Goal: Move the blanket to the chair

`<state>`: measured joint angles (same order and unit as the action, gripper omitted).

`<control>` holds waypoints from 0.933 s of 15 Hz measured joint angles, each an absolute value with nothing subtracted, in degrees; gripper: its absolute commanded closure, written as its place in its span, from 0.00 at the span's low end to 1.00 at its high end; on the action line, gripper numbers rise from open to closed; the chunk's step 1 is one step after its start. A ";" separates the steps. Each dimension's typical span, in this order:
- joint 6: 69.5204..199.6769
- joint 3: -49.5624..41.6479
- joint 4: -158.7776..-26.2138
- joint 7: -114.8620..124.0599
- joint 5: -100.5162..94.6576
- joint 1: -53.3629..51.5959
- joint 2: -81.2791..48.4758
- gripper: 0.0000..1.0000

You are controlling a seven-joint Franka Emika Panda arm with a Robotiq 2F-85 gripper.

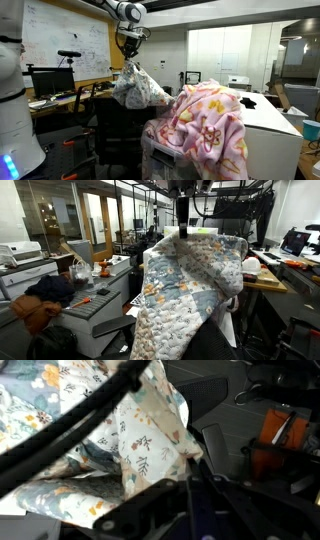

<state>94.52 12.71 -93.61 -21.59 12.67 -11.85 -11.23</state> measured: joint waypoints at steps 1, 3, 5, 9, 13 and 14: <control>94.10 12.28 -93.22 -20.11 12.73 -11.48 -11.41 0.99; 93.25 11.48 -92.49 -17.40 13.22 -10.45 -11.89 0.72; 92.94 10.71 -92.19 -14.98 13.84 -9.64 -12.34 0.64; 93.12 10.07 -92.14 -10.77 13.95 -8.85 -13.00 0.33; 95.80 9.73 -92.19 -7.76 13.31 -8.84 -13.01 0.03; 96.72 9.56 -92.27 -7.08 12.86 -8.83 -13.00 0.00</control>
